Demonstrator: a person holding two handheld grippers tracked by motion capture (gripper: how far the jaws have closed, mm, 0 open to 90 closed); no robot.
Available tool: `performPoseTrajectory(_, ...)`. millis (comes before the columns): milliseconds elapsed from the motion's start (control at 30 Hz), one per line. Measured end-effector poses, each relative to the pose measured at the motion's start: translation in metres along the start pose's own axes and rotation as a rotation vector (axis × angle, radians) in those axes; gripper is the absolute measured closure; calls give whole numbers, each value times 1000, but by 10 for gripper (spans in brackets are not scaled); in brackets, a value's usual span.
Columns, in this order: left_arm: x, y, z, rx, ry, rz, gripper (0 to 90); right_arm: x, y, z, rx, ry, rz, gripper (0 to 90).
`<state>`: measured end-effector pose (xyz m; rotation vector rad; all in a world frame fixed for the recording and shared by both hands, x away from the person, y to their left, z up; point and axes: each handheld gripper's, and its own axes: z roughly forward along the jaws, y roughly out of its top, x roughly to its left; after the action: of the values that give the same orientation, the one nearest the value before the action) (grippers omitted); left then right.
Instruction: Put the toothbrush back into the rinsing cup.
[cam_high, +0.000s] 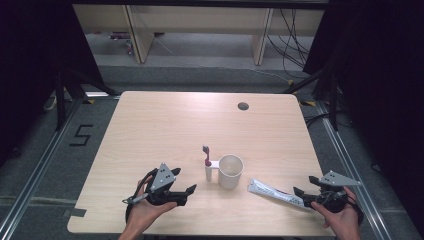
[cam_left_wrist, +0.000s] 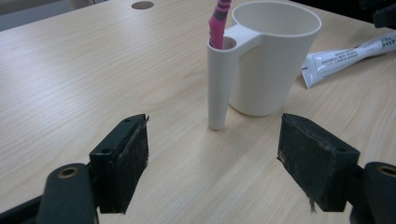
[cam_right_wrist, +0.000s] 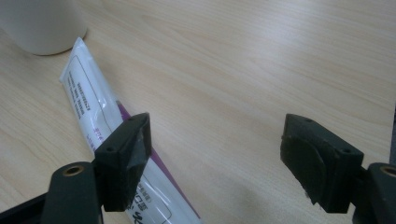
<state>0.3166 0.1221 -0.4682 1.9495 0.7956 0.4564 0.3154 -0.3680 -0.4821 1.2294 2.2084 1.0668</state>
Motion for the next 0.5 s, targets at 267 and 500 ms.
performPoseTrajectory(267,-3,-9,-4,20,1,3,220,1,-1,-2,-9,-19,-5,258)
performPoseTrajectory(500,-5,-15,-7,31,-7,5,208,1,-4,-6,1,-20,48,257)
